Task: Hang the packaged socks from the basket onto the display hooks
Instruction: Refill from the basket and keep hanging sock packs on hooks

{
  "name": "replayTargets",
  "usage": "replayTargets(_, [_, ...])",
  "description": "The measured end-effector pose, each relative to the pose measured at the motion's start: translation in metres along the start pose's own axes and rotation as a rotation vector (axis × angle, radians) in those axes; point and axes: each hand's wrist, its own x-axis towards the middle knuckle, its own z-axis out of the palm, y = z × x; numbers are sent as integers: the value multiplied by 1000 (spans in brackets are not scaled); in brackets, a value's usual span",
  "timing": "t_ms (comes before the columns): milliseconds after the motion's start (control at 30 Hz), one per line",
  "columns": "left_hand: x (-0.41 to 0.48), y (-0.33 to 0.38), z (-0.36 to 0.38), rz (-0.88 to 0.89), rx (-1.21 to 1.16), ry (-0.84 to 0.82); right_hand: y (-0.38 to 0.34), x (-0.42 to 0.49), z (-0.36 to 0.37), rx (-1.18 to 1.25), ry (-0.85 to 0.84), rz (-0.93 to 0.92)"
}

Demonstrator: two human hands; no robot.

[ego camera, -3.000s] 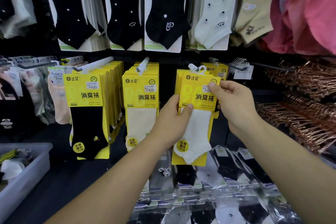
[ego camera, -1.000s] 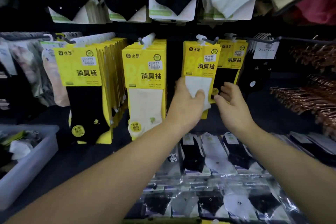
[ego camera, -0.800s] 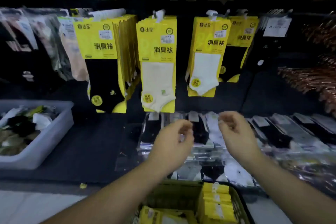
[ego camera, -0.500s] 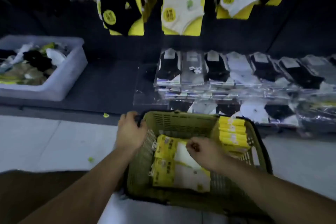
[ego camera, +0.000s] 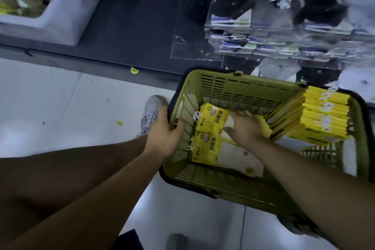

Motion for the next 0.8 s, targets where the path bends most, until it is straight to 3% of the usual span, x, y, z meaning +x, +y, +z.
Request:
replayTargets(167, [2, -8, 1, 5, -40, -7, 1, 7, 9, -149, 14, -23])
replayTargets(567, [3, -7, -1, -9, -94, -31, 4, -10, 25, -43, -197, -33])
replayTargets(800, [2, -3, -3, -33, -73, -41, 5, -7, -10, 436, -251, 15])
